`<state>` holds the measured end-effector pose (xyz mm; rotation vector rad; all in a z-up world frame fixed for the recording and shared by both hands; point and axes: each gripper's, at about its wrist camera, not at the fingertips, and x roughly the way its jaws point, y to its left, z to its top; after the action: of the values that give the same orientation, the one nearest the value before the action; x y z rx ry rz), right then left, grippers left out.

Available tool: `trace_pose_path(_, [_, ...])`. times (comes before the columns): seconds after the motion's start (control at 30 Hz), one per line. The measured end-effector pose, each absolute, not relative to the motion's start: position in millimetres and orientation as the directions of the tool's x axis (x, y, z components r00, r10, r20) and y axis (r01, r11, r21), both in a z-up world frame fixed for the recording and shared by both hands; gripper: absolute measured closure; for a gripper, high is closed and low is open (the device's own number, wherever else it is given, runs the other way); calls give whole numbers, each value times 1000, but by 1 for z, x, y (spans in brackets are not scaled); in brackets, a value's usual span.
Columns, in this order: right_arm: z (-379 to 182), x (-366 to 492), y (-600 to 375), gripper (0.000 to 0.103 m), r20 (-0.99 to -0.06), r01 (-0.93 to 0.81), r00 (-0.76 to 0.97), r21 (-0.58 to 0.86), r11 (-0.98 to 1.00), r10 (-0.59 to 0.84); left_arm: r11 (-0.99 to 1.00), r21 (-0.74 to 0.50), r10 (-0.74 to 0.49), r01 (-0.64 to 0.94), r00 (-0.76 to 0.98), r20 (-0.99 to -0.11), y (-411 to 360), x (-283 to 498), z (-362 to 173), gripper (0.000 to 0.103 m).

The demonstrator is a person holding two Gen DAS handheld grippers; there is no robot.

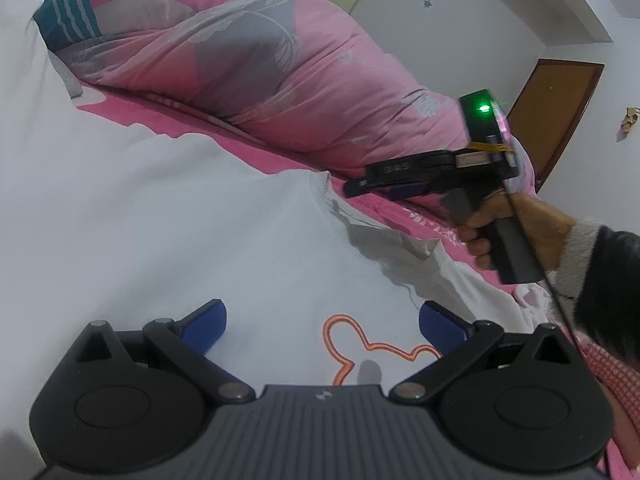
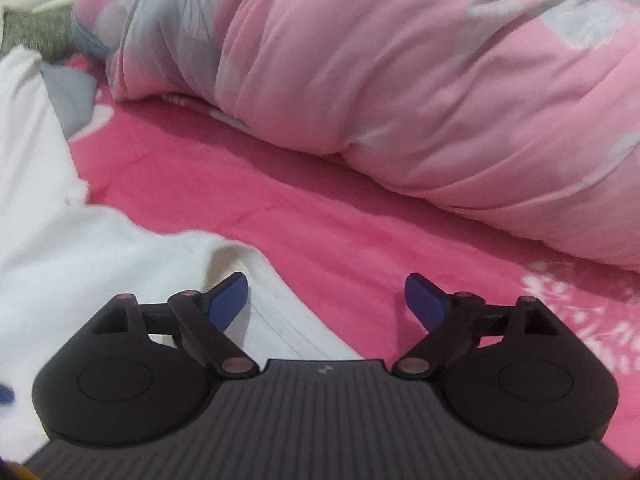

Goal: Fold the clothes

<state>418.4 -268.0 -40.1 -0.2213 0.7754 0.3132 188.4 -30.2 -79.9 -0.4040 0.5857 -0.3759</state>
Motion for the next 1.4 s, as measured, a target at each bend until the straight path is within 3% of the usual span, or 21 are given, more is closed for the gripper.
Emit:
trace_pose_path(0.07, [-28,408,-276,16,-695,-337,695,-89,937,184,852,-473,-452,224,771,-449,-30,188,-80,0])
trace_pose_path(0.13, [-12,392,-287,23,-660,-302,730,-77,950,178,849,-478,-454,223,771,-446,-29,189,-81,0])
trace_pose_path(0.2, [-9,379,-292,67,-668,-296,722,-63,953,180,848,-480,-454,222,772,-445,-29,189,-81,0])
trace_pose_path(0.3, [-22,366,-294,90,-726,-320,668,-78,944,167,849,-479,-452,220,773,-446,-30,190,-82,0])
trace_pose_path(0.5, [-68,384,-294,92,-785,-293,616,-149,944,68,852,-474,-450,221,773,-448,-31,191,-83,0])
trace_pose_path(0.67, [-50,393,-311,87,-719,-104,692,-186,977,-63,851,-476,-451,221,773,-446,-30,190,-83,0])
trace_pose_path(0.73, [-35,390,-333,84,-718,-54,696,-68,996,-11,850,-478,-452,222,774,-444,-30,190,-83,0])
trace_pose_path(0.87, [-29,380,-365,56,-754,-21,644,156,988,133,850,-479,-452,222,774,-444,-30,190,-84,0])
trace_pose_path(0.93, [-38,380,-367,56,-771,-28,611,204,979,178,850,-478,-451,221,774,-445,-30,189,-84,0])
trace_pose_path(0.97, [-41,380,-364,70,-776,-48,599,211,976,197,850,-477,-451,222,774,-445,-30,189,-84,0])
trace_pose_path(1.0, [-43,382,-356,96,-784,-67,595,168,983,175,851,-476,-451,222,774,-445,-30,189,-84,0])
trace_pose_path(1.03, [-44,383,-351,98,-782,-47,612,116,992,120,852,-475,-451,222,773,-446,-30,189,-84,0])
trace_pose_path(1.13, [-40,378,-351,96,-723,56,690,46,997,-6,855,-469,-450,223,769,-453,-32,190,-84,0])
trace_pose_path(1.3, [3,314,-372,81,-624,93,781,172,981,35,882,-416,-425,222,759,-494,-42,192,-84,0])
trace_pose_path(1.4, [33,253,-375,79,-604,89,796,180,980,38,902,-370,-398,221,756,-519,-49,192,-83,0])
